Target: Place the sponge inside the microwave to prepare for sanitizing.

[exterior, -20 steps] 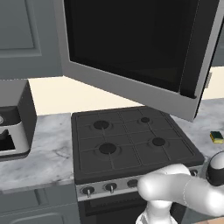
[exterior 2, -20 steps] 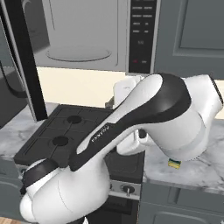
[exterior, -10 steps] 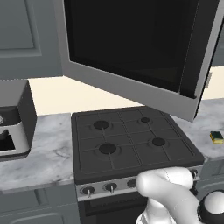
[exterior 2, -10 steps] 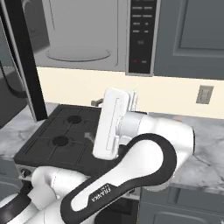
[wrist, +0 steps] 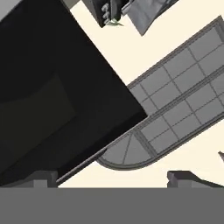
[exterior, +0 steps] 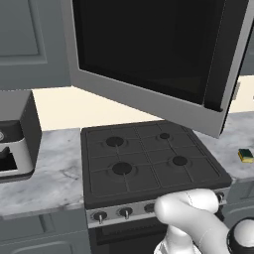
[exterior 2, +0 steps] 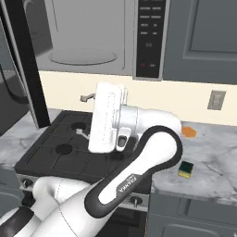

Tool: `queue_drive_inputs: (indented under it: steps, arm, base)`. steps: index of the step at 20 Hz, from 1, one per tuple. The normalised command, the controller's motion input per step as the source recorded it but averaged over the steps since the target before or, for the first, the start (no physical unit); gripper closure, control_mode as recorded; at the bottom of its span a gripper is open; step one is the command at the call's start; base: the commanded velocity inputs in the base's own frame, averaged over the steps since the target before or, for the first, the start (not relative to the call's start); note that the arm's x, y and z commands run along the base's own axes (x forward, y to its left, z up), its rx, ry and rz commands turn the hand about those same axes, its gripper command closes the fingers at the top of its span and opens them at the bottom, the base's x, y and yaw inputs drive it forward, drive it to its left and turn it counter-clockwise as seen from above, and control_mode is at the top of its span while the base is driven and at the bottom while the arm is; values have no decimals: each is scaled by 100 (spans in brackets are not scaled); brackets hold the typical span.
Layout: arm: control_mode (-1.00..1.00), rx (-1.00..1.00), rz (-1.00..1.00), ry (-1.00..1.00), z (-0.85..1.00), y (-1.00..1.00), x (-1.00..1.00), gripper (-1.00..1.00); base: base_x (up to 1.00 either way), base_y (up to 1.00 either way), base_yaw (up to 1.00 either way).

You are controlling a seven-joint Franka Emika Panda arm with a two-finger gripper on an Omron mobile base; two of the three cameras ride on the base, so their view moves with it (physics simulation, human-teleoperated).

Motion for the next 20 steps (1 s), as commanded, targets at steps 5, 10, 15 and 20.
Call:
queue_drive_inputs:
  steps: [5, 10, 15, 20]
  arm:
    - [-100, -13, 33, -1, 6, 68, 4, -100]
    - [-100, 0, 10, -8, 14, 22, 33, -100]
    - [-100, 2, 0, -23, 6, 7, 18, -100]
    - [-100, 0, 0, -16, 2, 47, 0, -100]
  base:
    - [0, 0, 0]
    - [0, 0, 0]
    - [0, 0, 0]
    - [0, 0, 0]
